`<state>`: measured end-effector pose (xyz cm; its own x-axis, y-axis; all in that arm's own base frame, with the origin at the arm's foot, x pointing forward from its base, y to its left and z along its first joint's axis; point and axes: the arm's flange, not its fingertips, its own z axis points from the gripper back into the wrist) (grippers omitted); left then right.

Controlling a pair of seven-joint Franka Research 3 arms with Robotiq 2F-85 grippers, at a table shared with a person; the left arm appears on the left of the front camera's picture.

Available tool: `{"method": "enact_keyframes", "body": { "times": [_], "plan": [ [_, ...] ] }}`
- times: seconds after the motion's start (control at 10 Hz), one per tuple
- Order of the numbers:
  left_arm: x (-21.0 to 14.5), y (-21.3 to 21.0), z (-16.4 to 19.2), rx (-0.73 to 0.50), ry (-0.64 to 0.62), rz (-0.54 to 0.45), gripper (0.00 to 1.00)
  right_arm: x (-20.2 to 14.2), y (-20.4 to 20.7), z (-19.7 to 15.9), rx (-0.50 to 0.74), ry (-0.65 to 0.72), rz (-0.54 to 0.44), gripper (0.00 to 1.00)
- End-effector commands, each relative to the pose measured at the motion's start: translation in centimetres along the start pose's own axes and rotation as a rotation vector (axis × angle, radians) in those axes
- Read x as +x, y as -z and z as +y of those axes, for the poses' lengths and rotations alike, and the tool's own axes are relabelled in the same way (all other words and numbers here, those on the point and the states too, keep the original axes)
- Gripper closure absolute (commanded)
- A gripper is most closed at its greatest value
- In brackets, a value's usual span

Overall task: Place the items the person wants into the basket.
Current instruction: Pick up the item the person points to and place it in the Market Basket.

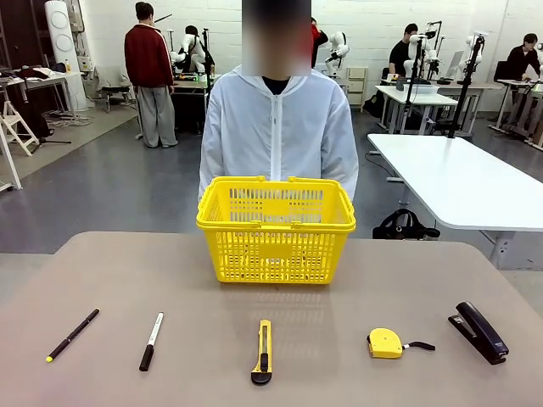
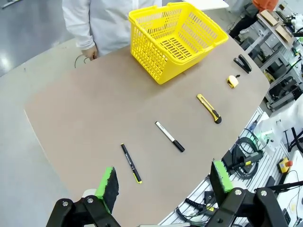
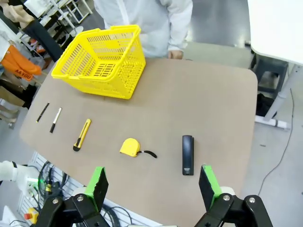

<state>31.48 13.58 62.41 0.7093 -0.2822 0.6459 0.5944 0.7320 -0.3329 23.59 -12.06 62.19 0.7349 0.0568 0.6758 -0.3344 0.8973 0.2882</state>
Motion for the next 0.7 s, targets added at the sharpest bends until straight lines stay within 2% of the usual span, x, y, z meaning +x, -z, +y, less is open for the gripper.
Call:
{"method": "enact_keyframes", "body": {
  "times": [0.0, 0.6],
  "plan": [
    [0.03, -0.15, 0.1, -0.015, 0.022, -0.013, 0.0, 0.08, 0.13, 0.03, 0.013, -0.008, -0.001, 0.0],
    [0.03, -0.15, 0.1, -0.015, 0.022, -0.013, 0.0, 0.08, 0.13, 0.03, 0.013, -0.008, -0.001, 0.0]
  ]
}}
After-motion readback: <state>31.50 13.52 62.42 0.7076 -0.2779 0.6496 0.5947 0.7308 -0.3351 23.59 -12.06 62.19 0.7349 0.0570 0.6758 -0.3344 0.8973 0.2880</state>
